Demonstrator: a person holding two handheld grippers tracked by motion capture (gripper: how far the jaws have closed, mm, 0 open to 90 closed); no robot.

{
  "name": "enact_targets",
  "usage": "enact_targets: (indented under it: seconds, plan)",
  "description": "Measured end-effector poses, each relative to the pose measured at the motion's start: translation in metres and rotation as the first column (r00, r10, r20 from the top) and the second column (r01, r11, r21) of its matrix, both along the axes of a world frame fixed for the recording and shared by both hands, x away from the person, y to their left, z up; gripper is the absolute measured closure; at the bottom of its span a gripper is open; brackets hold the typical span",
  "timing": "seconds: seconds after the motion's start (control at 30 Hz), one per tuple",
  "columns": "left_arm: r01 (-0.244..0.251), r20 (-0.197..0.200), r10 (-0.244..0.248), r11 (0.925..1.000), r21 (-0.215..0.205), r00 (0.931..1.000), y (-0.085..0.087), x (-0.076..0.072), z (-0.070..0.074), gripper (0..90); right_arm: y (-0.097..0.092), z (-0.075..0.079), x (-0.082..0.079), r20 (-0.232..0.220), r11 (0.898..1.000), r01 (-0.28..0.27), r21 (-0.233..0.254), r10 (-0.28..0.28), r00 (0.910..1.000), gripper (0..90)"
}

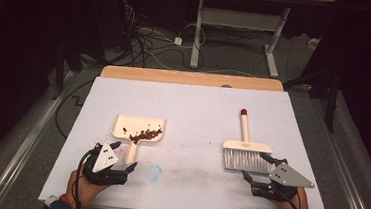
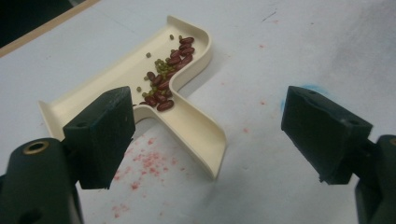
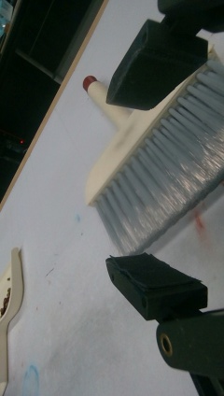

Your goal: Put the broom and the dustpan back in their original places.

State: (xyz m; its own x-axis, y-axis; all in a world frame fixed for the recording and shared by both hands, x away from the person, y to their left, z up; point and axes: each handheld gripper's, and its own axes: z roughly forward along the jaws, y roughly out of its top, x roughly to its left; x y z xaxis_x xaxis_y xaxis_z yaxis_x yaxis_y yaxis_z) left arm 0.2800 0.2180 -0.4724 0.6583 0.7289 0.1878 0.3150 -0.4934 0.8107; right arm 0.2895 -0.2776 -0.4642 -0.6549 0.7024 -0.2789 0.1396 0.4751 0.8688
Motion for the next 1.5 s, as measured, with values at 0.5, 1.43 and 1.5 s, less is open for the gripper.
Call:
enact_targets:
  seconds: [0.5, 1.43, 1.5]
  plan:
    - [-0.003, -0.006, 0.003, 0.9999, 0.014, 1.0, 0.0029, -0.0044, -0.0014, 17.4, 0.002, 0.0042, 0.0001, 0.024, 1.0, 0.015, 0.004, -0.015, 0.9996, 18.9]
    - [-0.018, -0.007, 0.018, 0.9992, 0.037, 0.9998, 0.0021, -0.0022, -0.0017, 17.4, 0.003, 0.0056, -0.0011, 0.037, 1.0, 0.017, -0.015, -0.017, 0.9992, 19.1]
    - [-0.016, -0.009, 0.016, 0.9992, 0.036, 0.9998, 0.0021, -0.0015, -0.0016, 17.4, 0.0036, 0.0052, -0.0013, 0.037, 1.0, 0.021, -0.021, -0.02, 0.9991, 19.3]
